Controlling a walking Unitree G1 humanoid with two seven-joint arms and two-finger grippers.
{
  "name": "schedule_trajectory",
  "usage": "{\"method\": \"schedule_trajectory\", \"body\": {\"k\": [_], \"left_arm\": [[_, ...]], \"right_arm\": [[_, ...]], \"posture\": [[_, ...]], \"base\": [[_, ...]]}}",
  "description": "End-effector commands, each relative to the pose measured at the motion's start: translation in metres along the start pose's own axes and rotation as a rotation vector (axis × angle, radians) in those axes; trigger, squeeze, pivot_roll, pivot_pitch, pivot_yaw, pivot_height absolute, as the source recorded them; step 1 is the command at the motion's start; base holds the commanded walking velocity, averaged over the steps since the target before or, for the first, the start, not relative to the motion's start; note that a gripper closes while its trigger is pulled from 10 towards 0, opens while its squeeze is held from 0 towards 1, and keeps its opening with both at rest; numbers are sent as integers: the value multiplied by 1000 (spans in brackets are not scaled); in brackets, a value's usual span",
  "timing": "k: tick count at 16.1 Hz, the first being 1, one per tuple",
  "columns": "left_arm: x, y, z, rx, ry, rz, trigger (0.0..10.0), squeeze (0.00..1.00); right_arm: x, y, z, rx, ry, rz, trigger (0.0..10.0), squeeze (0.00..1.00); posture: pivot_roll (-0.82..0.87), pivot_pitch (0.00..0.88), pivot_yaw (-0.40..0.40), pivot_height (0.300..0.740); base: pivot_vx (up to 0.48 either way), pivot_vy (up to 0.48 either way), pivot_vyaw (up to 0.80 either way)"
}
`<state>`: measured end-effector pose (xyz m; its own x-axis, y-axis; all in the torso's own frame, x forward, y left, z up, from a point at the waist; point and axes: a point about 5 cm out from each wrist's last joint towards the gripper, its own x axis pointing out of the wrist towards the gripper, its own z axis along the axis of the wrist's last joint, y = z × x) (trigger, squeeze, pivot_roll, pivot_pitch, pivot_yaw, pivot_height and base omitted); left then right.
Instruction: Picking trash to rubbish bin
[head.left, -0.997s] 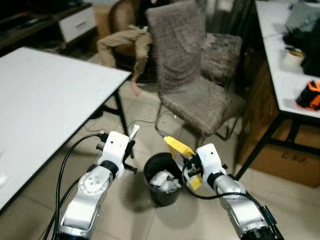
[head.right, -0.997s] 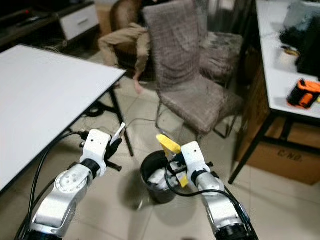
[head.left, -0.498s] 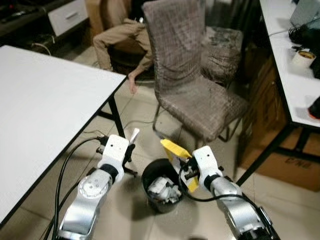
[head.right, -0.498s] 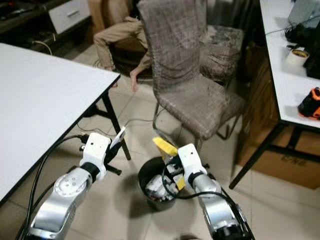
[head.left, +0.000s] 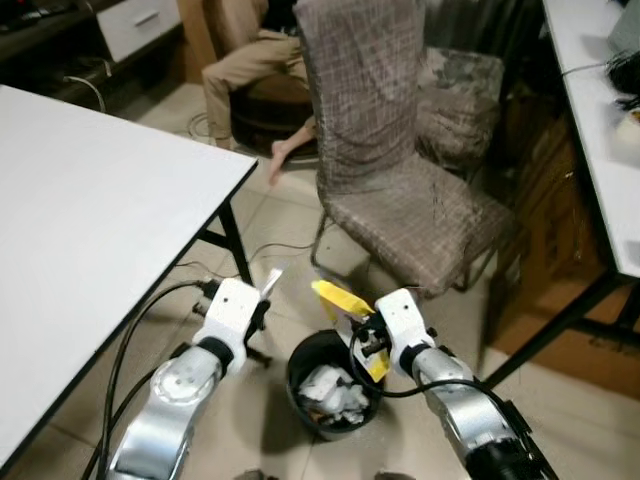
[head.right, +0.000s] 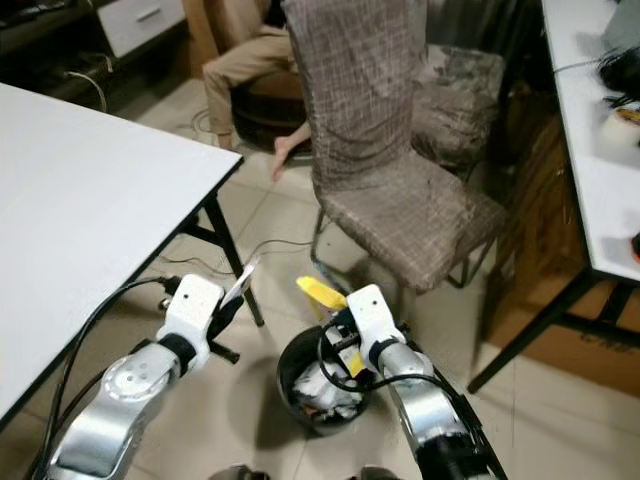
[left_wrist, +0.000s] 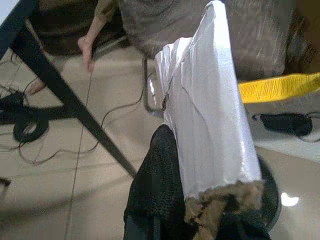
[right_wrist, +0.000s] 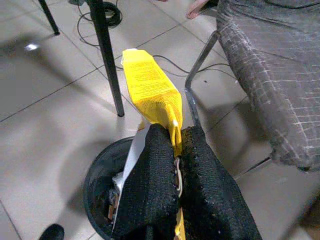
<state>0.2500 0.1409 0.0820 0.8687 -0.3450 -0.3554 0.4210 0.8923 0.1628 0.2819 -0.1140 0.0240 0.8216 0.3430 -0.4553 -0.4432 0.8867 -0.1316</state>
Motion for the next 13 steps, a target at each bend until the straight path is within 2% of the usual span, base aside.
{"method": "schedule_trajectory", "body": {"k": [1, 4, 5, 6, 9, 13], "left_arm": [[-1, -13, 0, -9, 13, -74, 10000, 0], [-1, -15, 2, -14, 21, -87, 10000, 0], [-1, -15, 1, -16, 29, -93, 10000, 0], [-1, -15, 0, -20, 35, -95, 10000, 0], [-2, -14, 3, -47, 33, -105, 10000, 0], [-3, -14, 2, -32, 43, -112, 10000, 0]], "right_arm": [[1, -9, -6, -17, 30, -23, 10000, 0], [9, -12, -4, -24, 41, -17, 10000, 0], [11, -13, -4, -36, 44, -8, 10000, 310], [13, -13, -4, -45, 45, -2, 10000, 1000], [16, -15, -4, -73, 48, 2, 10000, 1000], [17, -19, -6, -78, 54, -19, 10000, 1000]], "posture": [[-173, 122, 8, 740], [-168, 115, 6, 740], [-161, 110, 2, 740], [-159, 108, 1, 740], [-150, 100, -3, 740], [-148, 96, 0, 740]], "base": [[0, 0, 0], [0, 0, 0], [0, 0, 0], [0, 0, 0], [0, 0, 0], [0, 0, 0]]}}
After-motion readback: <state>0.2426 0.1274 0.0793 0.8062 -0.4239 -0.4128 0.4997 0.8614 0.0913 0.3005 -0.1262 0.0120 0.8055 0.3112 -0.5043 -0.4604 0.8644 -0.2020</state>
